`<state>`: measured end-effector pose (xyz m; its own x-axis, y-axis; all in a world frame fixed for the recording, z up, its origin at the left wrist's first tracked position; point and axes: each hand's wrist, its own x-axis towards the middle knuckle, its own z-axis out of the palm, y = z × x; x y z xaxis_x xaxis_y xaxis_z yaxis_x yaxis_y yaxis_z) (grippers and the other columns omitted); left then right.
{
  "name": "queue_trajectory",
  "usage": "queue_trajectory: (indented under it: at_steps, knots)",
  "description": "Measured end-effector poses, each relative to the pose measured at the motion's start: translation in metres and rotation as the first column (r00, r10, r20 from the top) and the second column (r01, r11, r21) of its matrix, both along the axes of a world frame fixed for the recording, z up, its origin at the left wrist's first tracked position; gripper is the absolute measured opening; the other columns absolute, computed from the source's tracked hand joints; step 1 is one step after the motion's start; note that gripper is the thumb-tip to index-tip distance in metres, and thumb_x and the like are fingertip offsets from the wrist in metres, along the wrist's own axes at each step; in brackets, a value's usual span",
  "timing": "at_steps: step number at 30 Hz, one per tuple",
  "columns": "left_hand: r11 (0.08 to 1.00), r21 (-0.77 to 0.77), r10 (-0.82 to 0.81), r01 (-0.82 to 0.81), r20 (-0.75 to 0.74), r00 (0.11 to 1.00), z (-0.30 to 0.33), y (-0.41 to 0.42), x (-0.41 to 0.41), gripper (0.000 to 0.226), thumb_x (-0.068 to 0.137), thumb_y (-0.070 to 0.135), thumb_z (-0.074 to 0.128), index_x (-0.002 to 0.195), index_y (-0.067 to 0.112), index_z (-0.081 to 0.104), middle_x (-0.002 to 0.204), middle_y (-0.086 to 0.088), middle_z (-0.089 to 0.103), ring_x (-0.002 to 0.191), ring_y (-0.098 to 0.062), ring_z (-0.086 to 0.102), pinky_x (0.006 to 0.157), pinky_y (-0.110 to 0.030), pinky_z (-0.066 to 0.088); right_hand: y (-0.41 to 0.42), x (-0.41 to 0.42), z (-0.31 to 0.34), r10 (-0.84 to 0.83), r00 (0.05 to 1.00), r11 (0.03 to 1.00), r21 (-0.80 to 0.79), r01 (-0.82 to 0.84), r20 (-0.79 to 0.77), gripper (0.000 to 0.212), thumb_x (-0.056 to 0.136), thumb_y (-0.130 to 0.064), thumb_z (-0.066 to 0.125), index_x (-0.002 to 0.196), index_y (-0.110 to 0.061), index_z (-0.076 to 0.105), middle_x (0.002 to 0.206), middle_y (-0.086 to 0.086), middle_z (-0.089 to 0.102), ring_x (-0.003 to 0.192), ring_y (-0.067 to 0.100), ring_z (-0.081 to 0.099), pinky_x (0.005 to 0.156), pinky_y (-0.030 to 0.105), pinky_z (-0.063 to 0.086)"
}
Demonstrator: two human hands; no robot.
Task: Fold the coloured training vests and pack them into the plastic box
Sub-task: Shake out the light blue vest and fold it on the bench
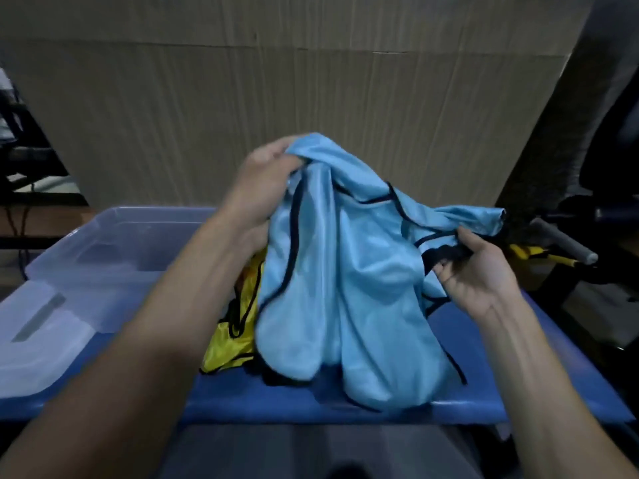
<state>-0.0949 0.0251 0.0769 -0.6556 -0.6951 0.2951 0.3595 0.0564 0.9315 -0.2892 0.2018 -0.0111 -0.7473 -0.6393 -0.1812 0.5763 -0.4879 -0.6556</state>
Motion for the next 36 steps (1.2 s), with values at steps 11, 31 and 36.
queue_trajectory:
  at_steps: [11, 31, 36]
  knots:
    - [0.744, -0.645, 0.415, 0.173, 0.649, 0.637, -0.079, -0.067, -0.016, 0.054, 0.088, 0.026, 0.078, 0.135, 0.017, 0.053, 0.129, -0.002, 0.063, 0.116, -0.021, 0.061, 0.094, -0.03, 0.047, -0.002, -0.022, -0.08, 0.009, 0.784, 0.745, 0.527, 0.409, -0.621, 0.053, 0.095, -0.019, 0.07, 0.142, -0.022, 0.046, 0.139, -0.004, 0.053, 0.116, 0.014, 0.056, 0.095, 0.033, 0.046]
    - [0.974, -0.225, 0.089, 0.004, 0.404, 0.91, -0.07, -0.009, 0.024, 0.028, 0.106, 0.027, 0.052, 0.09, 0.01, 0.069, 0.077, 0.002, 0.067, 0.067, -0.004, 0.06, 0.065, -0.021, 0.047, 0.026, 0.062, -0.135, 0.842, 0.073, 0.365, 0.665, 0.651, -0.534, 0.04, 0.084, -0.006, 0.053, 0.118, -0.026, 0.059, 0.126, -0.006, 0.057, 0.116, 0.025, 0.055, 0.088, 0.034, 0.044]
    - [0.994, -0.055, 0.105, -0.099, 0.126, 0.986, -0.015, 0.005, 0.028, 0.028, 0.107, 0.022, 0.048, 0.086, 0.011, 0.063, 0.058, 0.008, 0.064, 0.048, -0.003, 0.056, 0.046, -0.016, 0.044, 0.035, 0.018, -0.061, 0.47, 0.313, 0.74, 0.562, 0.37, -0.825, 0.033, 0.078, 0.007, 0.052, 0.082, -0.024, 0.063, 0.081, -0.012, 0.068, 0.078, 0.01, 0.062, 0.075, 0.034, 0.05]
